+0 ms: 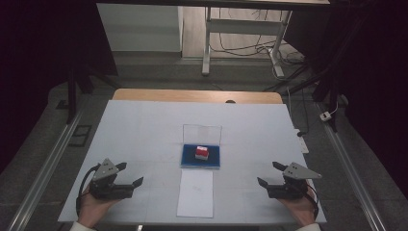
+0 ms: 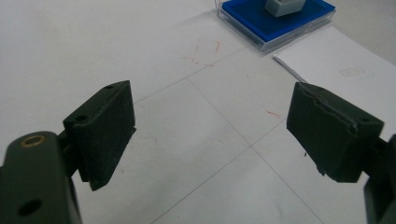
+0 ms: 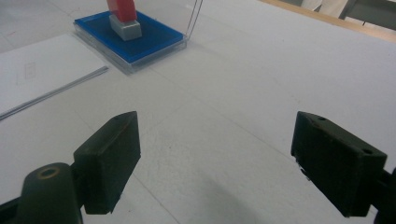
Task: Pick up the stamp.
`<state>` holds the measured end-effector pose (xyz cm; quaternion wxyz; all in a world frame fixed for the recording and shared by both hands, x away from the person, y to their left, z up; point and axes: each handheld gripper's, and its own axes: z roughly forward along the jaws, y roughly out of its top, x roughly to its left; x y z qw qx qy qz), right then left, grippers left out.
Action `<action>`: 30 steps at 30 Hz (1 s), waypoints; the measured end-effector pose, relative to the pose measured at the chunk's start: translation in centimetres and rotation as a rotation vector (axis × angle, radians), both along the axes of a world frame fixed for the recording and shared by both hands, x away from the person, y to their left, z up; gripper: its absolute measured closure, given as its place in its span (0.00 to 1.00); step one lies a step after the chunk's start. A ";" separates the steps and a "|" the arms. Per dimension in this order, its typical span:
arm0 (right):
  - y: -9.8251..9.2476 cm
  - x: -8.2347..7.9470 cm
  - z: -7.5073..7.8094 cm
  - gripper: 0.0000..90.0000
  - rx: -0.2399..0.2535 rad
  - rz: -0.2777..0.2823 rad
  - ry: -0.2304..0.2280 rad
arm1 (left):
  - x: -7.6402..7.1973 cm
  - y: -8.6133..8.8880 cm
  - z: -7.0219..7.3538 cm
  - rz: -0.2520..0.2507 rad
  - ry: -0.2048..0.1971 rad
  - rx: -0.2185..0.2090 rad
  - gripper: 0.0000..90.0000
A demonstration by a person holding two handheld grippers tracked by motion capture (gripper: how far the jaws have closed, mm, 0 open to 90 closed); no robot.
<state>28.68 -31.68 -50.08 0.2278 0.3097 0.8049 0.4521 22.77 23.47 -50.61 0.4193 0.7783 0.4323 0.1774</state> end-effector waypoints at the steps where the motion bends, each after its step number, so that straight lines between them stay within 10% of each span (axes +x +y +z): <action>1: 0.0 0.0 0.0 0.17 0.000 -0.002 -0.001 | 0.0 0.0 0.0 -0.006 -0.002 0.002 0.17; 30: 1.2 0.1 1.4 0.25 -0.028 0.014 -0.008 | 0.6 -1.0 -0.2 -0.030 -0.001 0.043 0.18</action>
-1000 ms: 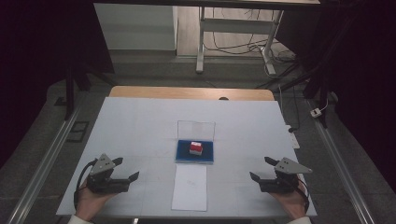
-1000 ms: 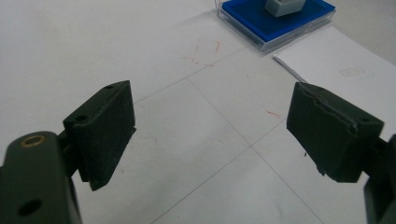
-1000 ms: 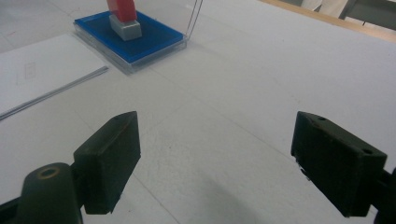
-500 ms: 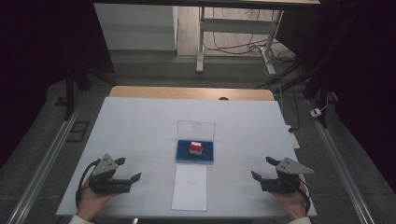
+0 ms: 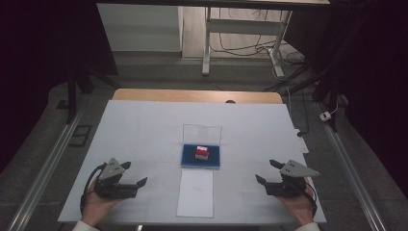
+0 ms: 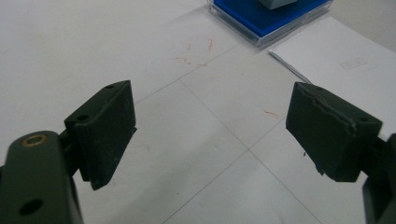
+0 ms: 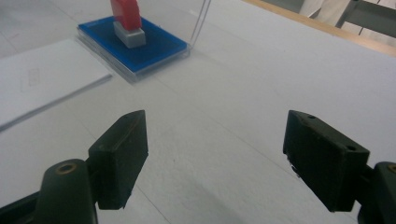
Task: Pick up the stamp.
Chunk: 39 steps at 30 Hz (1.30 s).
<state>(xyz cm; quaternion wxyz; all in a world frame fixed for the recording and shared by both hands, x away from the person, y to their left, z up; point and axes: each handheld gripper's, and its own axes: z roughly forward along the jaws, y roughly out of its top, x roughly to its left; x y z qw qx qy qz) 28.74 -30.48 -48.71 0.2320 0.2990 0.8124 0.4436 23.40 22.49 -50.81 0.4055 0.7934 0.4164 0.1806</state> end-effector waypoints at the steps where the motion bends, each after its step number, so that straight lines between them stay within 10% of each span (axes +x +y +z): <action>1: 0.2 0.1 0.1 0.25 0.007 0.008 -0.002 | 0.0 0.0 0.0 0.000 0.002 0.001 0.18; 39: 6.3 2.7 2.6 0.27 -0.006 0.138 0.029 | 0.5 -0.3 -0.4 -0.005 0.027 0.013 0.18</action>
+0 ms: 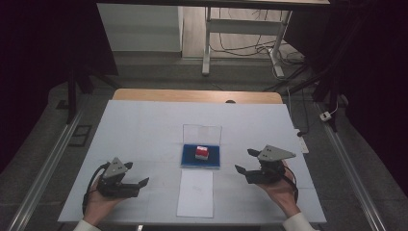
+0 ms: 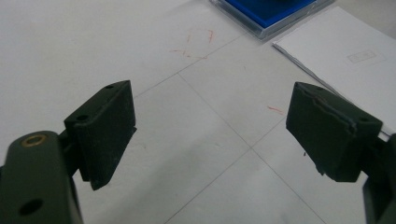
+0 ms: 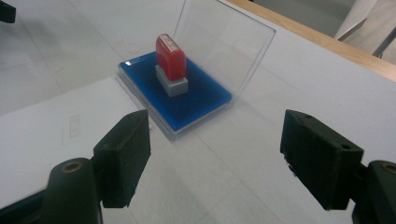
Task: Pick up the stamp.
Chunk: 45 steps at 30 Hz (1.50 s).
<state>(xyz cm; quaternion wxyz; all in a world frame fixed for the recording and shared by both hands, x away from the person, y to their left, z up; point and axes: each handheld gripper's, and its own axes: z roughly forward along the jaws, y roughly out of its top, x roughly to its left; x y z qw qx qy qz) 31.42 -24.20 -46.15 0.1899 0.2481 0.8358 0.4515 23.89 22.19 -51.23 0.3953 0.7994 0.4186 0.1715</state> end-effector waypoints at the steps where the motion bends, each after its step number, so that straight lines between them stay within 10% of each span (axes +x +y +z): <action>1: 0.2 0.1 0.0 0.27 -0.002 0.004 0.000 | 0.0 0.0 0.0 0.001 0.000 0.000 0.18; 45: 8.9 4.5 -0.1 0.28 -0.091 0.151 0.085 | 0.3 -0.4 -0.5 -0.014 0.023 0.021 0.18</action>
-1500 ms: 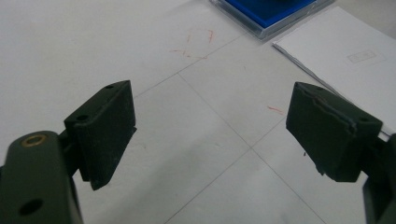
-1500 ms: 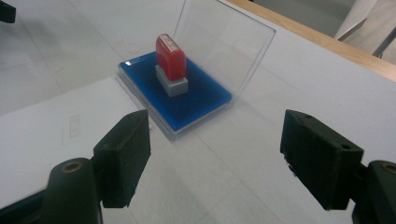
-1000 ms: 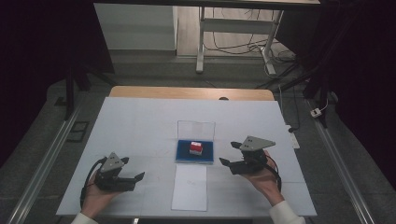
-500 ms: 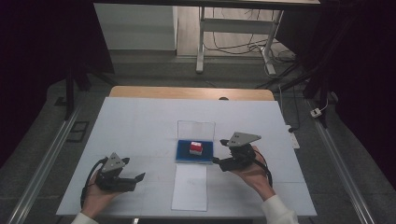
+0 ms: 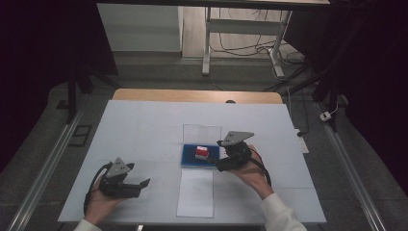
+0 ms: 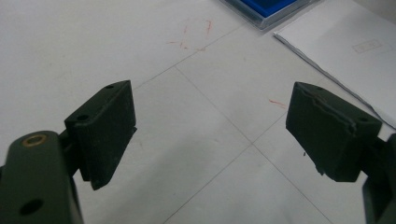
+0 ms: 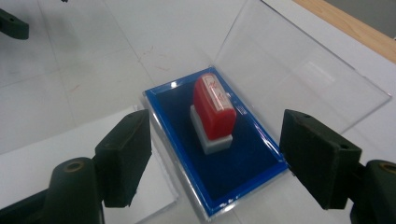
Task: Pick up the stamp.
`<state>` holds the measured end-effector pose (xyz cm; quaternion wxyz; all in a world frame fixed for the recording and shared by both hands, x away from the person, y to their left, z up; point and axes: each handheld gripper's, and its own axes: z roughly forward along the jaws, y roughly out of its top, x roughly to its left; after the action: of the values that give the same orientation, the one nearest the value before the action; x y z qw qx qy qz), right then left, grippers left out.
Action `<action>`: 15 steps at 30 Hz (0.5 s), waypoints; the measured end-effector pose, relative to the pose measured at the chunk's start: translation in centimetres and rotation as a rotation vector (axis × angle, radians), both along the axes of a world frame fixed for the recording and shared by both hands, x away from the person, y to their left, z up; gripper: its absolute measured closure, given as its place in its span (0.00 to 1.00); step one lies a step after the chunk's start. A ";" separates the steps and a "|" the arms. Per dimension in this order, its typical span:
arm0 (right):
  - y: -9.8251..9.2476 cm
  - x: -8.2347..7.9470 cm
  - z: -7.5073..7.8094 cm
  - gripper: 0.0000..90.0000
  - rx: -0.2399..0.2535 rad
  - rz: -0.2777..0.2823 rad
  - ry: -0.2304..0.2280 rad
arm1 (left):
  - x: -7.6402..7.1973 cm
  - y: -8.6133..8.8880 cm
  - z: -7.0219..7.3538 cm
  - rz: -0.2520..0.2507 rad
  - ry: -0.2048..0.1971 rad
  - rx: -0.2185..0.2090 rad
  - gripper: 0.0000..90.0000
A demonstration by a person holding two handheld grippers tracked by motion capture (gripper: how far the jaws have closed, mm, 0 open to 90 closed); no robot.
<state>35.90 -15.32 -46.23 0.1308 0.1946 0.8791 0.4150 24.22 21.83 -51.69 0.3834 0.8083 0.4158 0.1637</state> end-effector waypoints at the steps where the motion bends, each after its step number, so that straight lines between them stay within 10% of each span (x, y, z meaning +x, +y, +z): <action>1: 0.2 0.2 -0.1 0.28 -0.003 0.003 0.000 | 0.0 0.0 0.0 0.000 0.000 0.001 0.18; 15: 2.5 2.2 -1.6 0.36 -0.046 0.022 0.035 | 0.0 0.1 -0.1 0.000 0.002 0.000 0.18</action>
<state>38.09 -12.79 -47.80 0.1152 0.1889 0.8927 0.3926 24.26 21.92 -51.79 0.3831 0.8084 0.4162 0.1630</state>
